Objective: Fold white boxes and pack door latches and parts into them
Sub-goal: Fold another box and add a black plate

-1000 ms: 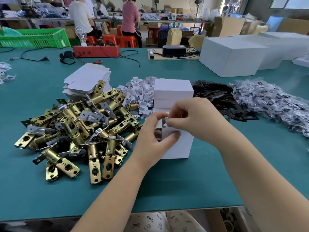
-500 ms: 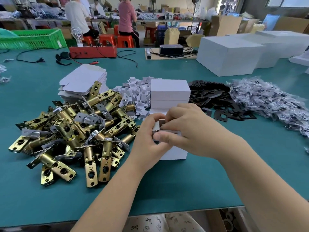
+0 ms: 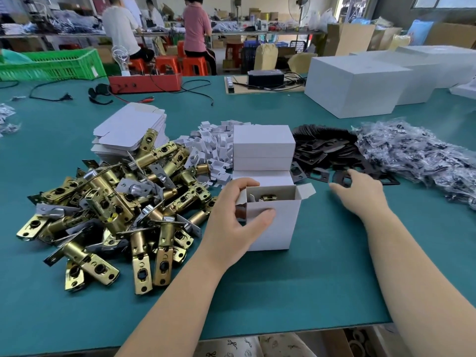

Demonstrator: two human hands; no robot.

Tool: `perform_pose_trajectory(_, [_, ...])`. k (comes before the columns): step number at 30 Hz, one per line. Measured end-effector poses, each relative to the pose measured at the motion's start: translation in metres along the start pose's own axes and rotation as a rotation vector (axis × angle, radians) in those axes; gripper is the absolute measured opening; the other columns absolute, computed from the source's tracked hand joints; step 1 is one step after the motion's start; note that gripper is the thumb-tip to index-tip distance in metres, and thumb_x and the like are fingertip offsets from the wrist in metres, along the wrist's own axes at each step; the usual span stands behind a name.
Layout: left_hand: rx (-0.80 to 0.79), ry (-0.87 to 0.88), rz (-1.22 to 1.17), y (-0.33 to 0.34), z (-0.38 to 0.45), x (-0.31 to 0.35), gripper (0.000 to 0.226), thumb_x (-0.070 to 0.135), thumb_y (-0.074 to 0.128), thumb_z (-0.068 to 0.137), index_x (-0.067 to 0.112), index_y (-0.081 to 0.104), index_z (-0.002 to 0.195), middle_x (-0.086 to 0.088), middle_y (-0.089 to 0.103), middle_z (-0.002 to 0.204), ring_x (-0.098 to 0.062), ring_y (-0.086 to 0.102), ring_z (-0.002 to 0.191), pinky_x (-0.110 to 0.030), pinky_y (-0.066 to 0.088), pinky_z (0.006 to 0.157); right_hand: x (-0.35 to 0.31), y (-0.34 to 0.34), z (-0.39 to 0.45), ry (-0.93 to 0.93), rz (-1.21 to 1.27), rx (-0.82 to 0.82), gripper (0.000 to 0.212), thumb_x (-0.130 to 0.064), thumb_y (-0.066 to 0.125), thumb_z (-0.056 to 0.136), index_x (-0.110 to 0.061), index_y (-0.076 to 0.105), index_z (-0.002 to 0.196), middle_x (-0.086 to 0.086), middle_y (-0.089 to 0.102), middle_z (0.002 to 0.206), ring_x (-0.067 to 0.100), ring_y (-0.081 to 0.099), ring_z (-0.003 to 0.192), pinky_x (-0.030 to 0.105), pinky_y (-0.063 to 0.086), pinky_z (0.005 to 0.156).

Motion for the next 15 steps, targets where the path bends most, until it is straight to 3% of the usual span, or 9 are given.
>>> perform_pose_trajectory(3, [0.004,0.001,-0.004,0.000,0.001,-0.001,0.042,0.048,0.068,0.069,0.044,0.053,0.107,0.000,0.061,0.110,-0.025,0.062,0.100,-0.051,0.052,0.086,0.005,0.002,0.003,0.028,-0.049,0.061,0.062,-0.056,0.054,0.089,-0.015,0.048,0.136,0.011,0.051,0.138,0.036,0.038,0.128,0.043,0.036,0.098])
perform_pose_trajectory(7, [0.007,0.012,-0.003,-0.001,-0.001,0.000,0.041,0.047,0.068,0.069,0.044,0.053,0.107,0.003,0.060,0.109,-0.024,0.062,0.100,-0.050,0.052,0.086,-0.002,-0.008,-0.001,0.031,-0.036,0.152,0.053,-0.053,0.062,0.085,-0.015,0.061,0.122,0.013,0.056,0.125,0.036,0.041,0.121,0.042,0.036,0.095])
perform_pose_trajectory(15, [0.007,0.019,0.018,-0.002,-0.001,-0.001,0.043,0.049,0.067,0.070,0.041,0.053,0.111,0.006,0.059,0.112,-0.023,0.061,0.101,-0.049,0.052,0.087,-0.011,-0.008,-0.011,0.024,-0.066,0.133,0.047,-0.048,0.066,0.082,-0.013,0.060,0.113,0.011,0.061,0.112,0.033,0.049,0.112,0.039,0.044,0.086])
Point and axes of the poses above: each hand's wrist, its own z-axis towards the middle knuckle, its own y-axis out of the palm, x = y × z, the point moved 10 cm from there along z, towards the middle knuckle
